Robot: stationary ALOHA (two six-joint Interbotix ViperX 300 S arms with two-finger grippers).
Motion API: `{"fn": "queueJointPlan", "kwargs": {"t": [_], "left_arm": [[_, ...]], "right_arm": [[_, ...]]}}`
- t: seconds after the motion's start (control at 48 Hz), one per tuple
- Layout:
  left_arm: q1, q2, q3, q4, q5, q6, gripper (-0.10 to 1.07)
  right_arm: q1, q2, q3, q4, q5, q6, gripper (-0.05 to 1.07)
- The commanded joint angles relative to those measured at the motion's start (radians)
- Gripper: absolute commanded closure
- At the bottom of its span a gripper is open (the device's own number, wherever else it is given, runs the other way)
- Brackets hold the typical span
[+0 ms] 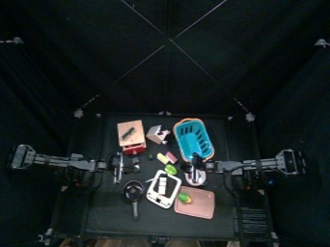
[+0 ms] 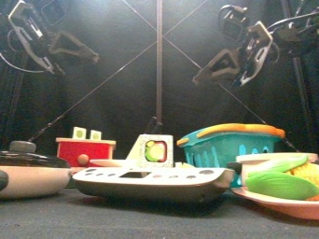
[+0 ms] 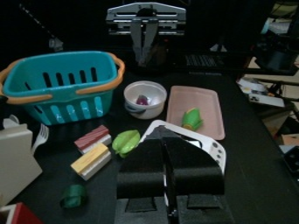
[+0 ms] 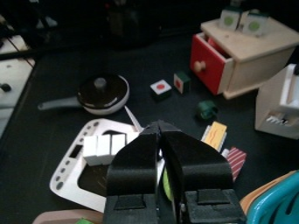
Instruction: Grab pairing knife
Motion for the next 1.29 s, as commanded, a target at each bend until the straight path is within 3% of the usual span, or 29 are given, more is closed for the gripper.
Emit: {"fn": "queueJointPlan", "kwargs": {"t": [0.0,0.146,0.396,0.521,0.708,1.271], "left_arm": [[-0.011,0.017,0.000,-0.018,-0.009,0.002,0.98],[-0.015,0.020,0.020,-0.025,-0.009,0.002,0.90],[-0.017,0.020,0.034,-0.021,-0.009,0.006,0.70],[-0.017,0.021,0.037,-0.021,-0.009,0.008,0.62],[-0.017,0.020,0.043,-0.023,-0.009,0.006,0.55],[-0.017,0.021,0.049,-0.025,-0.009,0.006,0.55]], "right_arm": [[-0.003,0.067,-0.043,-0.008,-0.008,0.000,0.95],[-0.003,0.152,-0.063,-0.032,-0.009,-0.002,0.79],[0.003,0.293,-0.110,-0.101,-0.002,-0.002,0.40],[0.003,0.344,-0.144,-0.135,0.014,-0.005,0.28],[0.003,0.394,-0.184,-0.202,0.064,-0.005,0.27],[0.003,0.479,-0.256,-0.278,0.132,-0.005,0.28]]}}
